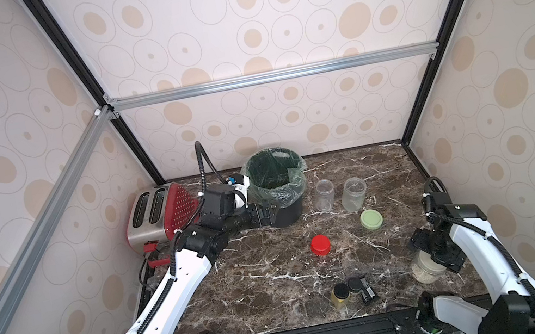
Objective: Empty expired oatmeal from jars
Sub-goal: Move the jar to the center of the board.
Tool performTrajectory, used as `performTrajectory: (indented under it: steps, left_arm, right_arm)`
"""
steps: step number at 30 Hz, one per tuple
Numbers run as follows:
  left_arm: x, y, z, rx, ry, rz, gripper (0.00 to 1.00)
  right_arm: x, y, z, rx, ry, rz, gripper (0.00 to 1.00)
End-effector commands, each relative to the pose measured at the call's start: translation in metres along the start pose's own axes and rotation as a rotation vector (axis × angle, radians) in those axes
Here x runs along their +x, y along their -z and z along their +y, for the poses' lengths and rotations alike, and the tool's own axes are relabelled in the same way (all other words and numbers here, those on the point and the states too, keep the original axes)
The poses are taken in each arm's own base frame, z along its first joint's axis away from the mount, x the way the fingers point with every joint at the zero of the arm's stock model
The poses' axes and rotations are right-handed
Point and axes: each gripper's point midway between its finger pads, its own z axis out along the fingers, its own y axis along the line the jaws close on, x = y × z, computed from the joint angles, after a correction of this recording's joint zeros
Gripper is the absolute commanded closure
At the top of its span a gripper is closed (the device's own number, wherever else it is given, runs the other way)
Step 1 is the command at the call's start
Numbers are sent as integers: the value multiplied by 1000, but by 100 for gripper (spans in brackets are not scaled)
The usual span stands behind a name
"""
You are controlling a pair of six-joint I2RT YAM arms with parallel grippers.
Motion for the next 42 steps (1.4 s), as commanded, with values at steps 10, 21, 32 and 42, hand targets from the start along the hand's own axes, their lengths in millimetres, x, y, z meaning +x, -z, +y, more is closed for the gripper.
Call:
performTrajectory:
  steps: [10,21,32,42]
  left_arm:
    - [-8,7,-4,-2,-29,-24,1]
    - [0,7,-1,-5,-9,-20,1]
    - [6,2,0,5,-14,-1,1]
    - [7,-3,0,12,-1,7,1]
  right_arm:
    - [8,8,66,-165,321,-23,31]
    - [50,24,180,-216,848,-5,32]
    - [62,14,199,-196,990,-6,9]
    - [68,-3,197,-194,1000,6,1]
